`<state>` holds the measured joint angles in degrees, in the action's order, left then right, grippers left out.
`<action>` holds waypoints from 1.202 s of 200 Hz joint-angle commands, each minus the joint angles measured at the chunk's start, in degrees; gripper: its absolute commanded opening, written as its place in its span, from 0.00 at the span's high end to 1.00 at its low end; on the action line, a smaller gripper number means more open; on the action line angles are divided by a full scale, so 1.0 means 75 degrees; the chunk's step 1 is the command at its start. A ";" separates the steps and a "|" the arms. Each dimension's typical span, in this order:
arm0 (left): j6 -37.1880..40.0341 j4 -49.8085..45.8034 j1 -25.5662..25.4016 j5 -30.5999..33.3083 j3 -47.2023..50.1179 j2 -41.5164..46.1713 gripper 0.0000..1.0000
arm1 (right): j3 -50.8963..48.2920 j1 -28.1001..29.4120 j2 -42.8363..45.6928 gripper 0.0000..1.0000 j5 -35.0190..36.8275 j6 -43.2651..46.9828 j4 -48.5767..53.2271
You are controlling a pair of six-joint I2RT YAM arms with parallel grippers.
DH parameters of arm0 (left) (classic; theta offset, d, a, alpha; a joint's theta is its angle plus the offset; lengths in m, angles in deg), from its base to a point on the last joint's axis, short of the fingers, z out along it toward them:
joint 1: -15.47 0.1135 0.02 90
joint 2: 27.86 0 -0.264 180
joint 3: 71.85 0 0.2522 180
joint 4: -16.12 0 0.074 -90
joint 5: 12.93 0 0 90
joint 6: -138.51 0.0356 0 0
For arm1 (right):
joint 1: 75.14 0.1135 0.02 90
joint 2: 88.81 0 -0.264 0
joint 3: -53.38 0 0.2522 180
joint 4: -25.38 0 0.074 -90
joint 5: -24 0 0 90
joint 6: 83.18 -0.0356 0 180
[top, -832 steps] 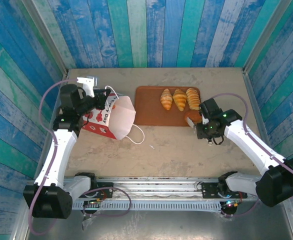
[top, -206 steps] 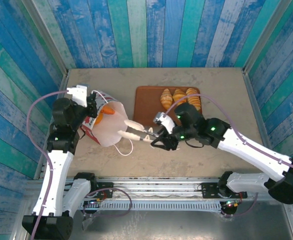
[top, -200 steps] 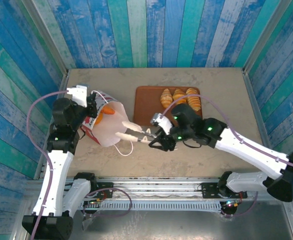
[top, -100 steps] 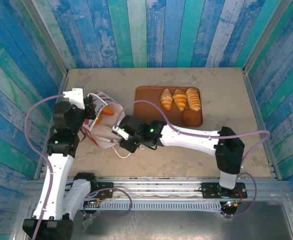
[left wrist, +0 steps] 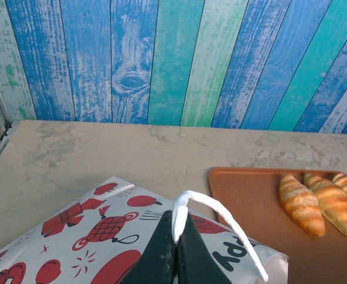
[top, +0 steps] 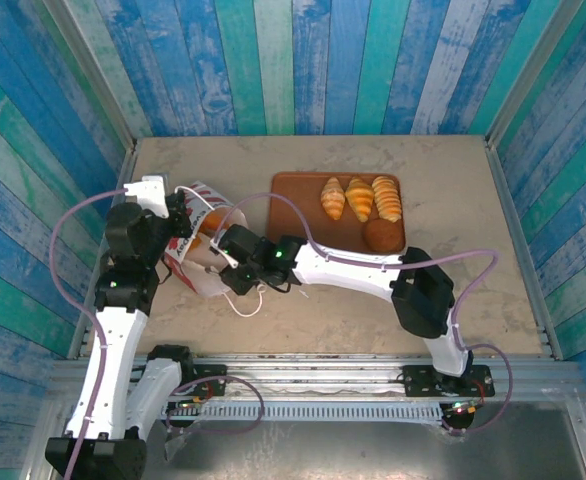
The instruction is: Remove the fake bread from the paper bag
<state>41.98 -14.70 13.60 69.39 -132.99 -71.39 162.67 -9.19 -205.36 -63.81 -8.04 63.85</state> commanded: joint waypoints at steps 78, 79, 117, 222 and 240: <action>-0.0307 0.0434 0.0015 -0.0409 0.0139 0.0118 1.00 | 0.0996 -0.0310 -0.0849 0.44 -0.1241 -0.0703 -0.0634; -0.0310 0.0434 0.0015 -0.0413 0.0140 0.0113 1.00 | 0.1009 -0.0310 -0.0857 0.44 -0.1235 -0.0703 -0.0628; -0.0306 0.0458 0.0009 -0.0439 0.0129 0.0086 1.00 | 0.1533 -0.0304 -0.1227 0.45 -0.1155 -0.0727 -0.0365; -0.0515 0.0629 0.0015 -0.0382 0.0128 -0.0103 1.00 | 0.0998 -0.0266 -0.0264 0.56 -0.0346 0.0119 0.0676; -0.0466 0.0628 0.0015 -0.0350 0.0106 -0.0168 1.00 | 0.0701 -0.0229 0.0033 0.55 -0.0271 0.0366 0.0984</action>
<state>38.35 -11.77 13.60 66.66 -132.16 -71.98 170.06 -11.42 -210.59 -67.98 -8.76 67.50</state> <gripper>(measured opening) 0.045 0.449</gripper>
